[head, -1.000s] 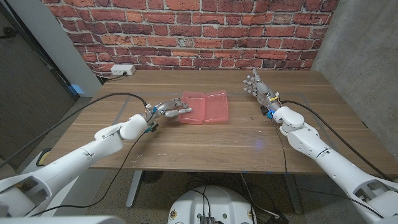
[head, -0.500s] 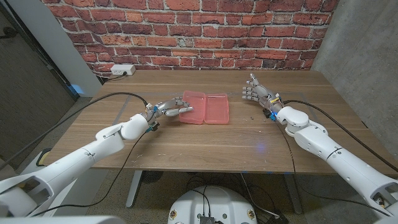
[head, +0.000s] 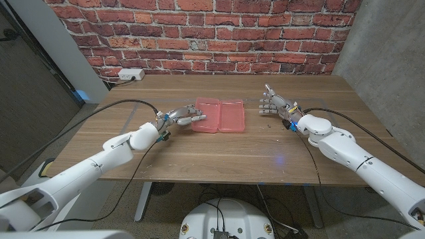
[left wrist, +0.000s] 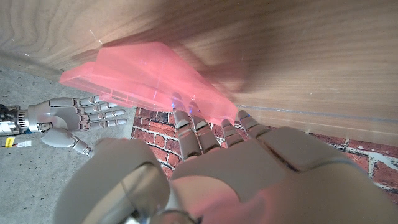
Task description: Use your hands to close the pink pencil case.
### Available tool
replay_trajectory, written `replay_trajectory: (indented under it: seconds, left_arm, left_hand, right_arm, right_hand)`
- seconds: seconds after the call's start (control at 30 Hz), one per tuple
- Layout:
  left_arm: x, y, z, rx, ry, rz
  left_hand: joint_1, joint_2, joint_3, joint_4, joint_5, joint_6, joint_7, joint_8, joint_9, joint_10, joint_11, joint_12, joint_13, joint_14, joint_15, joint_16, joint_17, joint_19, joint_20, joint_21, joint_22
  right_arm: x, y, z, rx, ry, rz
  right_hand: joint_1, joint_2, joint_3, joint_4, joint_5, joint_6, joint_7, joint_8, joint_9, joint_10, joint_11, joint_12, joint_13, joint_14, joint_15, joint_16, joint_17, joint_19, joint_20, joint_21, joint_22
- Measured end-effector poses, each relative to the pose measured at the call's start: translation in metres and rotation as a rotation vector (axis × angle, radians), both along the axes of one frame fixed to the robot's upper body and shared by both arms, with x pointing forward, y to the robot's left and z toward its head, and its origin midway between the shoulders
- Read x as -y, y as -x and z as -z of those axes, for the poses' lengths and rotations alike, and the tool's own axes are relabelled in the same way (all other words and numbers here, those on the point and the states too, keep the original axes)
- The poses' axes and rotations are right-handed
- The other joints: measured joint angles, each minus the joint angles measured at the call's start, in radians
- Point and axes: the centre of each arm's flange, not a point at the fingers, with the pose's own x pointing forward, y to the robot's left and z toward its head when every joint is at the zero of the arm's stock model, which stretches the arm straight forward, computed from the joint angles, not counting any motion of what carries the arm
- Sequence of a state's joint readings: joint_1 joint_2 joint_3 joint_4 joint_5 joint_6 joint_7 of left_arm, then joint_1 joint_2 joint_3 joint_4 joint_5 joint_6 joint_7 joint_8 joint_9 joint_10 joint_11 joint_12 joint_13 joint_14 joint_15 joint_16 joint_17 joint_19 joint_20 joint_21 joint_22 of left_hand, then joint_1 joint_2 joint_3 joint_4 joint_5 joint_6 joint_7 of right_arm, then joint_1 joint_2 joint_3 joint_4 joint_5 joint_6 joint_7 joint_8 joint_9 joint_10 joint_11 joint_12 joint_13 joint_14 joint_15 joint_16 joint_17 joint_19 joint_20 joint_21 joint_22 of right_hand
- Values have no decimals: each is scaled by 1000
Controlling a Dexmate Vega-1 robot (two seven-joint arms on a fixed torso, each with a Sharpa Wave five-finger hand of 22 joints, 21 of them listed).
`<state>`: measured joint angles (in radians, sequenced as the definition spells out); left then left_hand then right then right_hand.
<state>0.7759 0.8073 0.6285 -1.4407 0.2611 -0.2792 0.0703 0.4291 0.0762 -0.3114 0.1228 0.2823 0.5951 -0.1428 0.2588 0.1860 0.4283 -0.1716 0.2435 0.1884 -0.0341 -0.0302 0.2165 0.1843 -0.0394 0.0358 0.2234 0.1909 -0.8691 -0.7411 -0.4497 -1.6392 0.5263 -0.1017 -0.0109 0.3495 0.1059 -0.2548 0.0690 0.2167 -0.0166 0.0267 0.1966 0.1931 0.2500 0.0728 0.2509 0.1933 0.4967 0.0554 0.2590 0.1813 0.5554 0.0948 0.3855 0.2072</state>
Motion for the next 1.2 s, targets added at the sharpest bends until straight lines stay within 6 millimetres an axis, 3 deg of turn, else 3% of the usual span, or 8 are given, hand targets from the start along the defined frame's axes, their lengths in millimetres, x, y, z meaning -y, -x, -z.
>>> replay_trajectory:
  seconds: [0.33,0.5,0.6,0.83,1.0,1.2]
  left_arm:
    - [1,-2,6,-14,8,-3]
    - [2,-2,8,-18,13,-1]
    - [3,-3,8,-18,17,1]
    - [4,-4,8,-16,26,3]
    - [5,-4,8,-15,32,4]
    - [4,-4,9,-15,35,4]
  left_hand:
    - [9,-9,0,0,0,0,0,-4,3,0,0,-8,0,0,0,0,0,0,0,0,0]
    - [9,-8,0,0,0,2,2,-4,3,0,0,-8,0,0,0,0,0,0,0,0,0]
    - [-2,2,0,0,0,5,5,-4,3,0,0,-8,0,0,0,0,0,0,0,0,0]
    - [-2,2,0,0,0,11,0,-4,3,0,0,-8,0,0,0,0,0,0,0,0,0]
    - [-1,2,0,0,0,14,4,-4,3,0,0,-16,0,0,0,0,0,0,0,0,0]
    - [8,-8,0,0,0,18,7,-4,3,5,5,-16,0,0,0,0,0,0,0,0,0]
  right_arm:
    - [-4,5,1,-22,19,-3]
    - [-9,8,2,-33,30,-19]
    - [-12,8,2,-43,37,-34]
    - [-23,7,6,-84,40,-85]
    - [-29,5,10,-114,35,-109]
    - [-35,4,13,-139,31,-138]
  right_hand:
    - [0,0,0,0,0,0,0,0,0,6,6,0,-3,28,-5,0,0,43,-25,12,5]
    - [0,0,0,0,0,0,0,0,0,6,6,-8,-3,76,-14,0,0,104,-72,39,5]
    - [0,0,0,0,0,-7,8,0,0,6,6,-8,-3,84,-12,0,0,127,-81,41,5]
    - [5,-5,-4,-4,0,-14,25,0,0,-5,52,-16,-3,69,10,-26,0,135,-78,46,2]
    - [5,-5,-4,-4,0,-8,31,0,0,0,60,-23,-7,28,42,-56,0,90,-44,23,-3]
    - [5,-5,-4,-4,0,-10,40,0,0,-5,66,-23,-7,18,50,-60,0,88,-43,17,-3]
